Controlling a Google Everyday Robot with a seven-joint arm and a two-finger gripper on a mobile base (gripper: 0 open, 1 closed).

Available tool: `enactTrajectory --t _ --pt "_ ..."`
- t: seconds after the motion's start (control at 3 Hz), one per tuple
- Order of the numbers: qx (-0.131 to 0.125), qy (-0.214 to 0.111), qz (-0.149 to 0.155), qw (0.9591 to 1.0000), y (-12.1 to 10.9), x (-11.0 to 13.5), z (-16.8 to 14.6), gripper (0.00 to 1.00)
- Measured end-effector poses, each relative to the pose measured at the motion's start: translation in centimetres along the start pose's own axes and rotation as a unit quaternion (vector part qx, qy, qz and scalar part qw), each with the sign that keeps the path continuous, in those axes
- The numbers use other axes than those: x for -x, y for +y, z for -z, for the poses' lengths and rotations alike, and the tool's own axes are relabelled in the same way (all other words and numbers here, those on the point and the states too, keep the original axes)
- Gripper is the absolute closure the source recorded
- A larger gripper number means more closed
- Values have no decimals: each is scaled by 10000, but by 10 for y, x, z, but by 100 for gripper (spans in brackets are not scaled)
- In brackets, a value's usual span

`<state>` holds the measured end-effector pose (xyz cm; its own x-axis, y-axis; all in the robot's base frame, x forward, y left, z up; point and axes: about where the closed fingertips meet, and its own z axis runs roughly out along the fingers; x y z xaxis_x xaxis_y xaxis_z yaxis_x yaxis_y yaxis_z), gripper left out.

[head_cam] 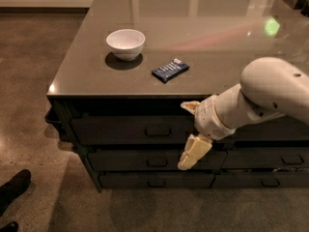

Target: Open top drawer

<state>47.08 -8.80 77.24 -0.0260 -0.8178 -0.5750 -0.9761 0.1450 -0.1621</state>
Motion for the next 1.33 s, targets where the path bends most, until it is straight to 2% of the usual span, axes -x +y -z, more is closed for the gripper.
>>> enactTrajectory --t 0.33,0.67,1.33 --pt "148 -203 35 9997 7 -2 -37 0" --pt "43 -393 416 9983 -10 2 -65 0" --pt "30 -473 481 9977 -16 -1 -76 0"
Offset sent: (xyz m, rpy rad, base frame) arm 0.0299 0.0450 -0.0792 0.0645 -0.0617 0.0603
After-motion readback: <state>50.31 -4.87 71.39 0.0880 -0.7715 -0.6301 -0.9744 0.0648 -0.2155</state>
